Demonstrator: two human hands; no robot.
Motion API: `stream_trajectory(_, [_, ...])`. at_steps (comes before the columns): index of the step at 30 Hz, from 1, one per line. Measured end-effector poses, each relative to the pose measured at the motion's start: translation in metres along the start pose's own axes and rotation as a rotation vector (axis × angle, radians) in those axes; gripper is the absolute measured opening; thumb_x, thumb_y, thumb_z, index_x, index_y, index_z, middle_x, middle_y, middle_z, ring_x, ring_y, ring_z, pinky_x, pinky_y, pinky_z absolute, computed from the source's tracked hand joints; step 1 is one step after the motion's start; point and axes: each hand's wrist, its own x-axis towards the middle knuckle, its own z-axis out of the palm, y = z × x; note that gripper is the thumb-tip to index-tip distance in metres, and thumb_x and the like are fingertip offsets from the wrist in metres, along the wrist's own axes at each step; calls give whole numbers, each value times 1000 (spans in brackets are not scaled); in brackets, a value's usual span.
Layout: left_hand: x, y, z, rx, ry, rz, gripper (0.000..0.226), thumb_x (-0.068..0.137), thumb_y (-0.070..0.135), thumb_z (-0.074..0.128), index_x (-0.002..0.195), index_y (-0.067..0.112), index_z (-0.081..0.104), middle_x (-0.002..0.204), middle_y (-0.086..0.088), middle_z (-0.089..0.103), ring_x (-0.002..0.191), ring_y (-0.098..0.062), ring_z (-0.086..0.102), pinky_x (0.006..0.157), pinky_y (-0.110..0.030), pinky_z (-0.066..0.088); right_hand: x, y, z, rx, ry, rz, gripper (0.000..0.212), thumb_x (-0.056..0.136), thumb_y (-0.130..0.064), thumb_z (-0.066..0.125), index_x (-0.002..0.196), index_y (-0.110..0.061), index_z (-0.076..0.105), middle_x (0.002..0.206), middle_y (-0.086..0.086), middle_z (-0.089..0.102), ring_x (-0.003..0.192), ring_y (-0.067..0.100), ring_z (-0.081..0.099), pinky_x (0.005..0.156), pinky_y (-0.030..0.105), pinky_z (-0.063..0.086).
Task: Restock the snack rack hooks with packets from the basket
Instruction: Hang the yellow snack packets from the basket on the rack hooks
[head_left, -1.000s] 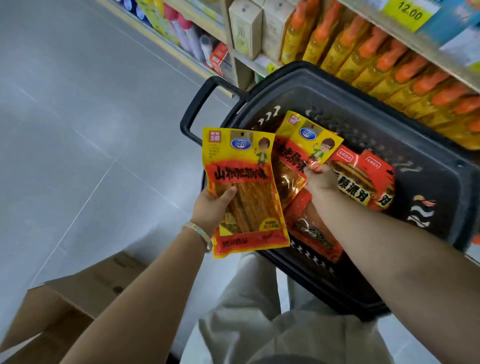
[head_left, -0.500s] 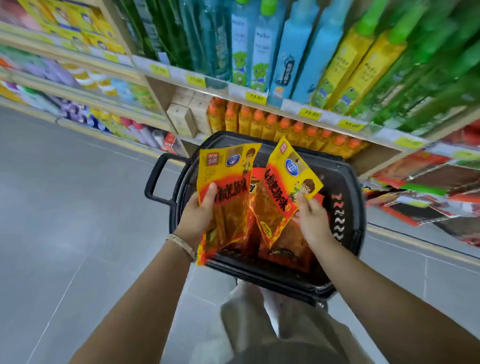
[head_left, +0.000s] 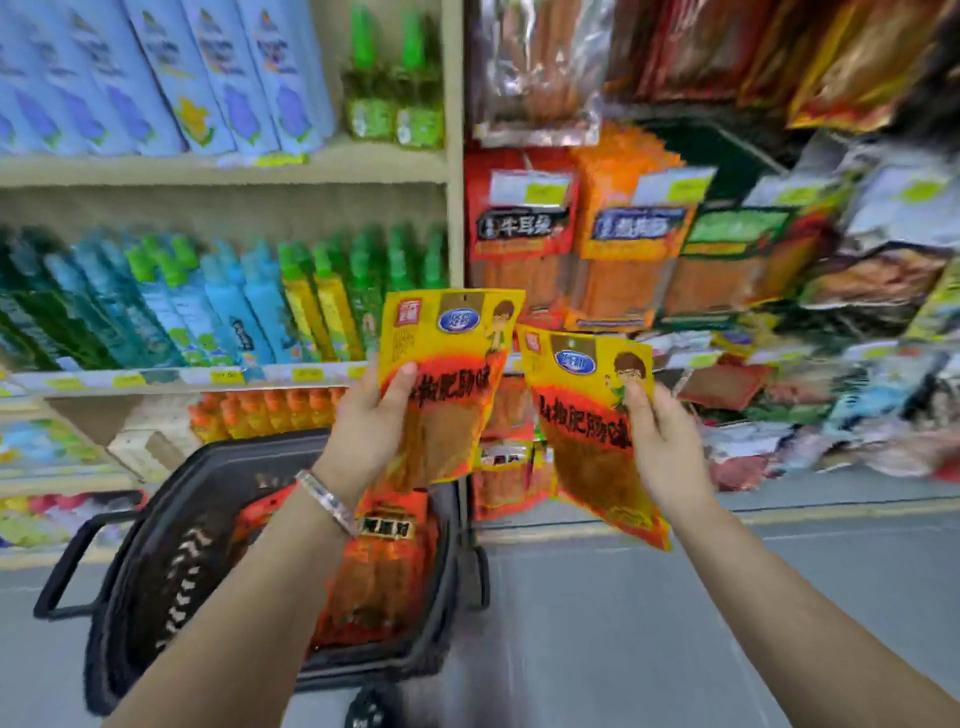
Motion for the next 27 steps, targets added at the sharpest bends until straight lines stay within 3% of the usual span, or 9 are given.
stream_trajectory(1, [2, 17, 16, -8, 4, 55, 25, 95, 33, 51, 115, 21, 62, 112, 9, 55, 100, 1, 51, 92, -13, 33, 7, 1, -26, -19, 38, -29, 32, 100, -28, 42, 74, -12, 49, 67, -1, 47, 65, 11, 42, 63, 27, 31])
stream_trajectory(4, [7, 66, 64, -58, -28, 174, 13, 95, 25, 52, 101, 24, 63, 107, -4, 67, 103, -19, 61, 96, -35, 45, 30, 5, -97, -92, 165, -59, 35, 101, -27, 41, 70, -10, 45, 63, -1, 42, 61, 13, 38, 59, 31, 22])
stream_trajectory(7, [15, 114, 110, -109, 24, 248, 22, 94, 20, 53, 74, 28, 60, 77, 8, 64, 70, 4, 58, 71, -25, 44, 56, 10, -161, -108, 265, -44, 34, 101, -30, 39, 72, -13, 45, 64, -4, 43, 61, 9, 41, 58, 31, 25])
stream_trajectory(10, [29, 158, 152, -122, 97, 307, 29, 95, 25, 54, 65, 27, 55, 66, 17, 56, 57, 20, 51, 57, -9, 37, 86, 13, -212, -13, 350, -50, 35, 101, -31, 40, 68, -17, 41, 65, -5, 40, 63, 11, 40, 61, 33, 28])
stream_trajectory(12, [40, 188, 178, -141, 94, 345, 31, 95, 32, 52, 65, 28, 54, 64, 17, 54, 56, 15, 51, 57, -12, 37, 109, 10, -240, 39, 424, -52, 35, 100, -32, 41, 68, -18, 42, 66, -3, 42, 67, 15, 42, 63, 35, 31])
stream_trajectory(14, [52, 213, 204, -175, 71, 352, 31, 95, 39, 50, 67, 27, 55, 66, 12, 56, 59, 4, 50, 63, -26, 39, 133, 5, -264, 72, 475, -46, 39, 96, -42, 42, 65, -20, 38, 63, -6, 40, 58, 7, 41, 59, 32, 33])
stream_trajectory(17, [75, 247, 240, -293, 60, 347, 31, 93, 41, 52, 69, 25, 60, 70, 11, 63, 69, -9, 58, 68, -31, 46, 173, -2, -293, 101, 520, -98, 36, 95, -43, 42, 65, -23, 40, 63, -8, 41, 49, -6, 41, 52, 18, 32])
stream_trajectory(22, [115, 291, 292, -412, 63, 417, 21, 93, 39, 53, 77, 29, 62, 73, 16, 67, 69, 3, 62, 60, -17, 48, 249, -3, -332, 145, 542, -135, 28, 97, -35, 42, 77, -16, 46, 70, -6, 43, 62, 6, 41, 54, 20, 32])
stream_trajectory(27, [149, 325, 332, -518, 62, 436, 20, 93, 30, 57, 74, 28, 62, 66, 19, 68, 64, 5, 62, 54, -11, 46, 324, -7, -363, 180, 539, -143, 25, 96, -35, 42, 72, -30, 48, 78, -14, 49, 72, -2, 45, 62, 22, 33])
